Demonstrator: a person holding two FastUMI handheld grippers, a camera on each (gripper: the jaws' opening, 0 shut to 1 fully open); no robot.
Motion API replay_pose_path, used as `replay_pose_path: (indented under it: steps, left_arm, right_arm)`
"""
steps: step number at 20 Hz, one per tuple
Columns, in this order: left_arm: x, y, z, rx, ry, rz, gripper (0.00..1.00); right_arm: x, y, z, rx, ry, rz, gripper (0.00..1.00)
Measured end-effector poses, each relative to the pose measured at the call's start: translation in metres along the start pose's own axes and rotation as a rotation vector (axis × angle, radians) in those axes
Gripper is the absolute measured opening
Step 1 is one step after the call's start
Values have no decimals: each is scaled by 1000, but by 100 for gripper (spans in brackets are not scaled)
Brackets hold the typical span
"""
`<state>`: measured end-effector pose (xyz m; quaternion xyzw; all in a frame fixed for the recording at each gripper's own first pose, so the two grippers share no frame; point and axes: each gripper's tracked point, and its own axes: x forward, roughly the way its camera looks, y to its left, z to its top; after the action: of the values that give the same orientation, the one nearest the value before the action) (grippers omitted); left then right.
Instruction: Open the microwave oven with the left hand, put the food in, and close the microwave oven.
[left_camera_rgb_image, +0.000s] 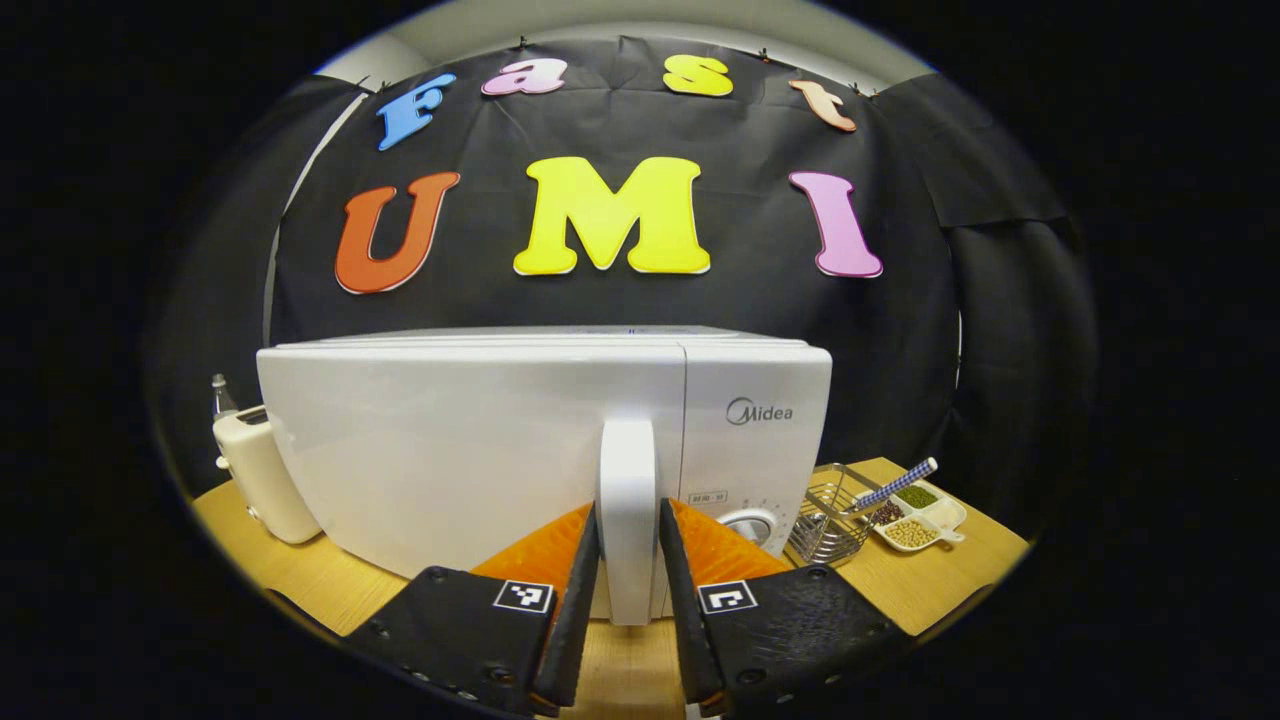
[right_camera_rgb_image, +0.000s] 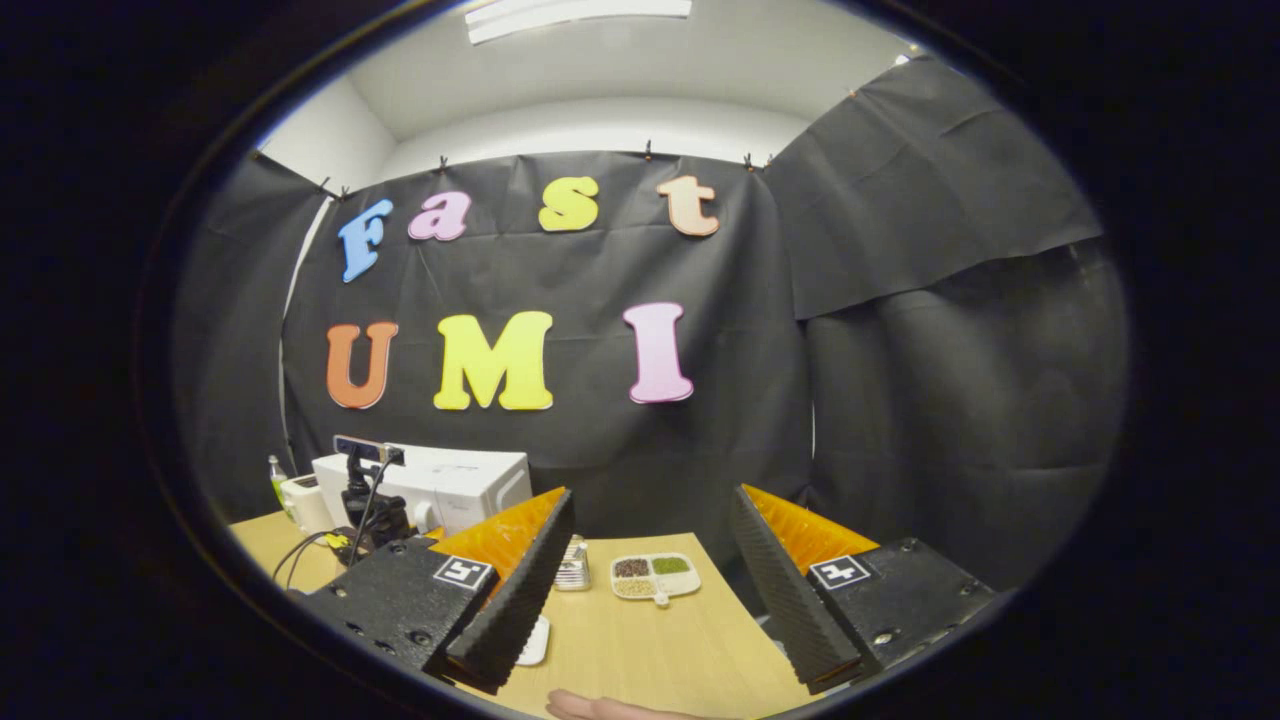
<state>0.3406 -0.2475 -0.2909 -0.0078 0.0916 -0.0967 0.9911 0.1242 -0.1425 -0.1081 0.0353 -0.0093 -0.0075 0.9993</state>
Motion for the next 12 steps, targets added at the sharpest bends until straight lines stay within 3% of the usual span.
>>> replay_pose_path:
  steps: [1, 2, 3, 4, 5, 6, 12]
  left_arm:
    - [1, 0, 0, 5, 1, 0, 36]
    - [0, 0, 0, 16, 0, 4, 37]
    - [1, -1, 0, 29, 4, 7, 24]
    - [2, 0, -3, 39, 10, 9, 37]
    - [-4, 3, -4, 34, 16, 13, 37]
    - [0, 2, -5, 24, 12, 11, 26]
    - [-7, 0, -10, 14, 39, -2, 25]
  right_arm:
    - [1, -2, -3, 4, 5, -3, 93]
    - [2, -2, -5, 7, 10, -4, 93]
    - [2, -2, -8, 10, 14, -4, 100]
    - [2, -2, -10, 13, 18, -2, 100]
    - [2, 0, -12, 14, 22, 0, 100]
    - [2, 1, -13, 14, 24, 2, 100]
    - [3, 5, -17, 5, 26, 9, 100]
